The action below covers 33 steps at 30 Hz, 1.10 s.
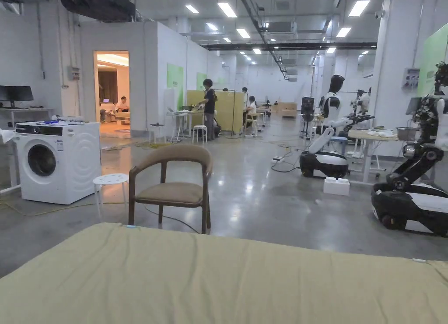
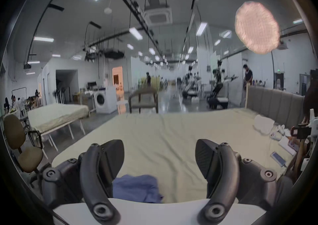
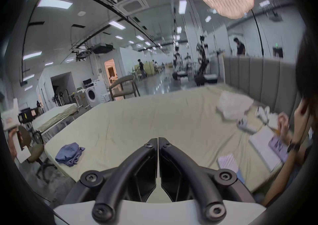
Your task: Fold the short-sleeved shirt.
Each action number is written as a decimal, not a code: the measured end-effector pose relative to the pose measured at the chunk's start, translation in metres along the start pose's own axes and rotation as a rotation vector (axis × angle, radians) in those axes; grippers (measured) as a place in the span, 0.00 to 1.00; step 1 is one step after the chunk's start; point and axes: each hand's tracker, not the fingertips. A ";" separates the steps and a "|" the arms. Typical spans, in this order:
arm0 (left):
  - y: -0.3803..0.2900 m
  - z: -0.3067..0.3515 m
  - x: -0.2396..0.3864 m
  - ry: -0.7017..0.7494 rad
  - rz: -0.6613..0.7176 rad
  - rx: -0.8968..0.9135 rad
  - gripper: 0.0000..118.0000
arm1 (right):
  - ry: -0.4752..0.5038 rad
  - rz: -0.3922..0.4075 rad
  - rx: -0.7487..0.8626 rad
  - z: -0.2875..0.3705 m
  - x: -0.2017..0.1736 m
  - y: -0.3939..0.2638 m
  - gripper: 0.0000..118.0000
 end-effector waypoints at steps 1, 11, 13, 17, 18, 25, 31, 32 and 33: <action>0.003 0.005 0.010 -0.013 -0.020 0.023 0.61 | 0.004 0.013 0.020 0.004 -0.003 0.004 0.00; 0.020 0.036 0.056 -0.066 -0.034 0.079 0.00 | -0.032 0.043 0.128 0.026 -0.019 0.020 0.00; 0.022 0.034 0.053 -0.093 -0.005 0.064 0.00 | -0.027 0.037 0.132 0.028 -0.018 0.020 0.00; 0.021 0.034 0.051 -0.087 0.013 0.074 0.00 | -0.036 0.035 0.147 0.028 -0.015 0.019 0.00; 0.021 0.032 0.049 -0.086 0.013 0.068 0.00 | -0.037 0.034 0.146 0.028 -0.015 0.020 0.00; 0.016 0.027 0.048 -0.095 0.038 0.050 0.00 | -0.037 0.029 0.142 0.026 -0.015 0.020 0.00; 0.017 0.024 0.049 -0.148 0.063 0.064 0.17 | -0.035 0.036 0.141 0.023 -0.015 0.019 0.47; 0.017 0.023 0.049 -0.148 0.059 0.065 0.29 | -0.037 0.037 0.148 0.023 -0.016 0.019 0.64; 0.018 0.023 0.051 -0.152 0.053 0.063 0.46 | -0.040 0.039 0.161 0.024 -0.017 0.019 0.79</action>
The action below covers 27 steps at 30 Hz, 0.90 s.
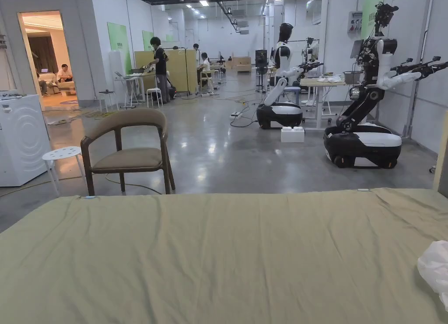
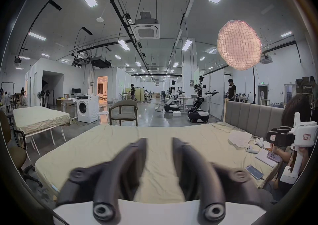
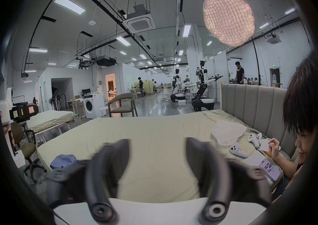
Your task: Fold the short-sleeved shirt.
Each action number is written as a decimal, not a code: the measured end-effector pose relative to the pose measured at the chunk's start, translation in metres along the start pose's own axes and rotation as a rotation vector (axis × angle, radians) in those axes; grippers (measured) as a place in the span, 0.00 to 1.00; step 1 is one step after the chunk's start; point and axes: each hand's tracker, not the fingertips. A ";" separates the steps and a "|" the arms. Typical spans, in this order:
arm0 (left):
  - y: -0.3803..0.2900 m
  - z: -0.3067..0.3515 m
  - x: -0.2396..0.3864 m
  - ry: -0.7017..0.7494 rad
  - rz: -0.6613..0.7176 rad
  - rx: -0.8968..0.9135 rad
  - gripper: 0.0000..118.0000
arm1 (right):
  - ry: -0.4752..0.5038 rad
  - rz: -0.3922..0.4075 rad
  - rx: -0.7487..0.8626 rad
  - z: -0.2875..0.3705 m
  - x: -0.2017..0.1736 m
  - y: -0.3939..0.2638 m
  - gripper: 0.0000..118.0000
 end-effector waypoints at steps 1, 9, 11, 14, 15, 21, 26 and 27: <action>0.000 -0.002 0.001 0.000 -0.006 -0.002 0.70 | -0.002 0.001 0.012 0.000 -0.001 0.000 0.90; -0.001 -0.004 0.007 0.017 -0.021 0.020 1.00 | 0.006 0.017 0.060 0.001 -0.003 0.003 1.00; -0.001 -0.005 0.007 0.014 -0.019 0.016 1.00 | -0.001 0.030 0.047 -0.001 -0.003 0.002 1.00; -0.001 -0.006 0.009 0.010 -0.021 0.013 1.00 | 0.001 0.043 0.035 -0.001 -0.005 0.001 1.00; -0.001 -0.006 0.009 0.009 -0.023 0.011 1.00 | 0.003 0.047 0.033 -0.001 -0.006 0.001 1.00; -0.001 -0.008 0.010 0.005 -0.017 -0.003 1.00 | -0.030 0.036 -0.034 -0.009 -0.011 0.004 1.00; -0.002 -0.010 0.009 0.012 -0.008 -0.025 1.00 | -0.174 -0.118 -0.144 -0.016 -0.017 0.017 1.00; -0.002 -0.010 0.009 0.019 0.000 -0.030 1.00 | -0.182 -0.114 -0.174 -0.018 -0.018 0.020 1.00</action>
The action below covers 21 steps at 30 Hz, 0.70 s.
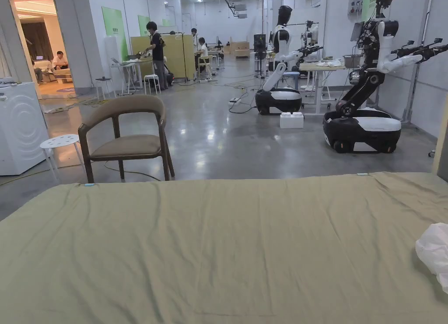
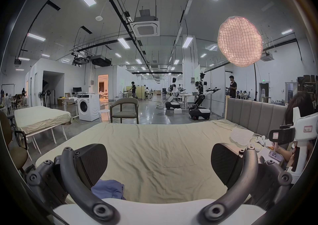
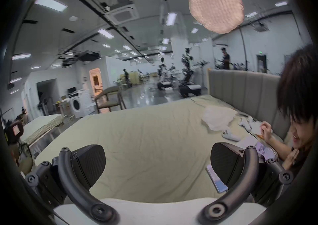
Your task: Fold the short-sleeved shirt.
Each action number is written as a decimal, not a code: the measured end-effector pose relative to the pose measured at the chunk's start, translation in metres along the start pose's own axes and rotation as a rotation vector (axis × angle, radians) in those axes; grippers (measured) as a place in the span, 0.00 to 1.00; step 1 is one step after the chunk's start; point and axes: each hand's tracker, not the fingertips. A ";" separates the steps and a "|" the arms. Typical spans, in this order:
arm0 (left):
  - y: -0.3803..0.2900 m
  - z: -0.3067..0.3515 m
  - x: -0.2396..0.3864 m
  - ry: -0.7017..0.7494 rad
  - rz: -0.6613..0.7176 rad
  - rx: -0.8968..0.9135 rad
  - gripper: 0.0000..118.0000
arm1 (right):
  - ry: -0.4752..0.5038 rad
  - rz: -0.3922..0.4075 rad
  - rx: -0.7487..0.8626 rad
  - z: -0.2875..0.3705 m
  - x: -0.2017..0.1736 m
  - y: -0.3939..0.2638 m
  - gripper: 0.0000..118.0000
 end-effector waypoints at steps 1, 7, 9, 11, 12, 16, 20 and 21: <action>0.000 -0.001 0.000 0.010 0.008 -0.002 1.00 | 0.012 0.004 -0.021 -0.001 -0.001 0.002 1.00; 0.000 -0.004 -0.002 0.005 0.061 -0.028 1.00 | 0.042 -0.055 -0.069 0.002 -0.010 0.006 1.00; 0.001 -0.004 -0.002 0.003 0.078 -0.031 1.00 | 0.027 -0.057 -0.054 0.004 -0.014 0.005 1.00; 0.002 -0.004 -0.001 0.001 0.080 -0.030 1.00 | 0.026 -0.025 -0.048 0.004 -0.017 0.005 1.00; 0.001 -0.005 -0.001 -0.002 0.077 -0.031 1.00 | 0.029 -0.013 -0.048 0.004 -0.018 0.005 1.00; -0.001 -0.006 0.001 -0.004 0.072 -0.042 1.00 | 0.035 -0.005 -0.051 0.007 -0.021 0.006 1.00; -0.003 -0.007 0.001 -0.016 0.078 -0.054 1.00 | 0.044 0.002 -0.057 0.007 -0.024 0.006 1.00; -0.004 -0.007 0.002 -0.017 0.075 -0.055 1.00 | 0.047 0.006 -0.069 0.006 -0.025 0.006 1.00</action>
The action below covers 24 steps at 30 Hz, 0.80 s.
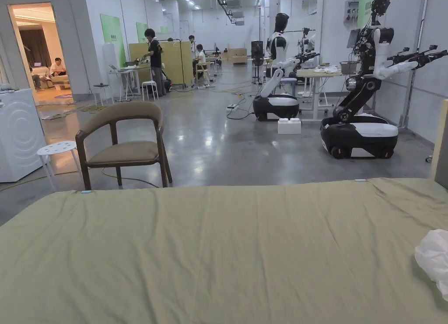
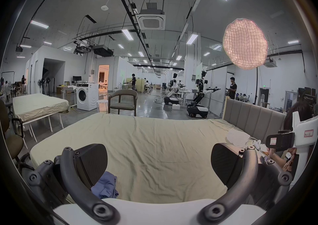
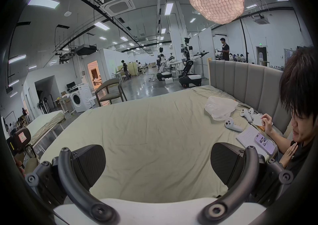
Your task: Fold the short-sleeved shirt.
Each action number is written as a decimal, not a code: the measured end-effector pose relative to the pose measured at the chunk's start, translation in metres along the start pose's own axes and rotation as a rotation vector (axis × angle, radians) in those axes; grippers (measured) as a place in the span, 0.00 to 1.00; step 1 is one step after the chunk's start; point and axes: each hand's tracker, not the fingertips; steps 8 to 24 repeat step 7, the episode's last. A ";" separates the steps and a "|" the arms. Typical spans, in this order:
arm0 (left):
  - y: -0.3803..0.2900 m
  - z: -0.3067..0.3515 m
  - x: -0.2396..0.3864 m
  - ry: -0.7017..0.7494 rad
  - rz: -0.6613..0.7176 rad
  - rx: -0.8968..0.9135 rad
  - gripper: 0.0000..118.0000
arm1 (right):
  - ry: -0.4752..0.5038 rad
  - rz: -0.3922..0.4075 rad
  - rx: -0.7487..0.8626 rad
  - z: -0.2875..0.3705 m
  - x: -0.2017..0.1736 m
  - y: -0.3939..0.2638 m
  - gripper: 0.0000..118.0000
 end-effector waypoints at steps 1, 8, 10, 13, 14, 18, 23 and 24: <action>0.000 0.000 0.000 0.000 -0.003 -0.001 1.00 | 0.000 0.003 -0.002 -0.001 -0.001 0.000 1.00; -0.001 0.000 0.002 -0.003 -0.002 -0.005 1.00 | -0.034 -0.003 -0.002 -0.006 -0.001 -0.003 1.00; -0.001 0.000 0.002 -0.003 -0.002 -0.005 1.00 | -0.034 -0.003 -0.002 -0.006 -0.001 -0.003 1.00; -0.001 0.000 0.002 -0.003 -0.002 -0.005 1.00 | -0.034 -0.003 -0.002 -0.006 -0.001 -0.003 1.00; -0.001 0.000 0.002 -0.003 -0.002 -0.005 1.00 | -0.034 -0.003 -0.002 -0.006 -0.001 -0.003 1.00; -0.001 0.000 0.002 -0.003 -0.002 -0.005 1.00 | -0.034 -0.003 -0.002 -0.006 -0.001 -0.003 1.00; -0.001 0.000 0.002 -0.003 -0.002 -0.005 1.00 | -0.034 -0.003 -0.002 -0.006 -0.001 -0.003 1.00; -0.001 0.000 0.002 -0.003 -0.002 -0.005 1.00 | -0.034 -0.003 -0.002 -0.006 -0.001 -0.003 1.00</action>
